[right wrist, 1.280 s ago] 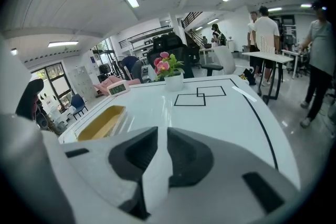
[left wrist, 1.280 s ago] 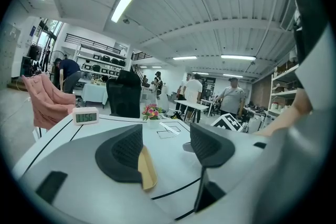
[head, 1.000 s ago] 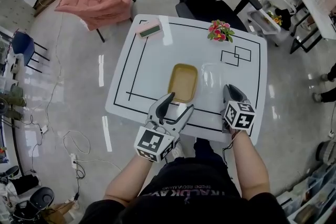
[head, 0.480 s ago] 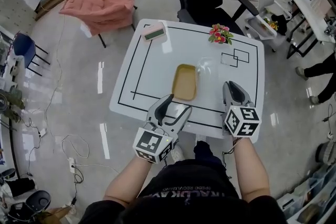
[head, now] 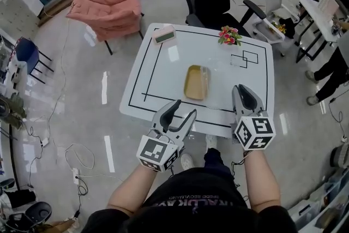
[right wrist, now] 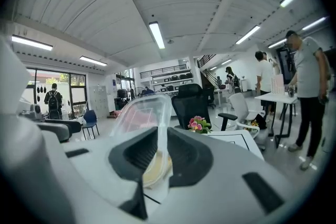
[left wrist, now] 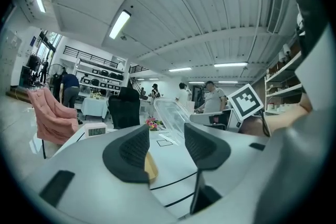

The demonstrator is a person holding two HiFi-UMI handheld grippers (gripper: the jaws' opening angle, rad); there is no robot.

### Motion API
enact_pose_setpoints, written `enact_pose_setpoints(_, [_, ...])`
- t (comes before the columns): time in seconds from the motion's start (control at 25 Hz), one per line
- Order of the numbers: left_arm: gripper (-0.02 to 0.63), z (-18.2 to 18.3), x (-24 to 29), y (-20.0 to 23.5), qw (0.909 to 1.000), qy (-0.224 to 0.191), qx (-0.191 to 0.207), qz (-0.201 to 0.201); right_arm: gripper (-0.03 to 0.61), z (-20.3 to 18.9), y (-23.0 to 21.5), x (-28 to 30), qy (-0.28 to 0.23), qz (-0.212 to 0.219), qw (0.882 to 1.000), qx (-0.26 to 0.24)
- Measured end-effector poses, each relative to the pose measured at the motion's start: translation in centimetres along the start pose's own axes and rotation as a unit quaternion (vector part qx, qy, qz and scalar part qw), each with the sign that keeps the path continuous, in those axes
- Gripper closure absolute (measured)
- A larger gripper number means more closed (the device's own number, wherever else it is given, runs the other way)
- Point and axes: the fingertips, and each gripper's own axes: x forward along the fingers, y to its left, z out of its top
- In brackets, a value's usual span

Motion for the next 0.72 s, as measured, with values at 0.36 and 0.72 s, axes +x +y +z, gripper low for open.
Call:
enact_pose_setpoints(0.36, [0.543,1.3,-2.8,-0.5,0.9996,-0.019,0.010,0.016,0.522,0.9,1.5,-4.6,-0.020,-0.007,1.000,-0.002])
enact_pose_setpoints(0.72, [0.612,1.6,-2.3,-3.2,0.9991,-0.023,0.008,0.035,0.523,2.0,-0.5,-8.2,-0.035,0.002,0.999,-0.011])
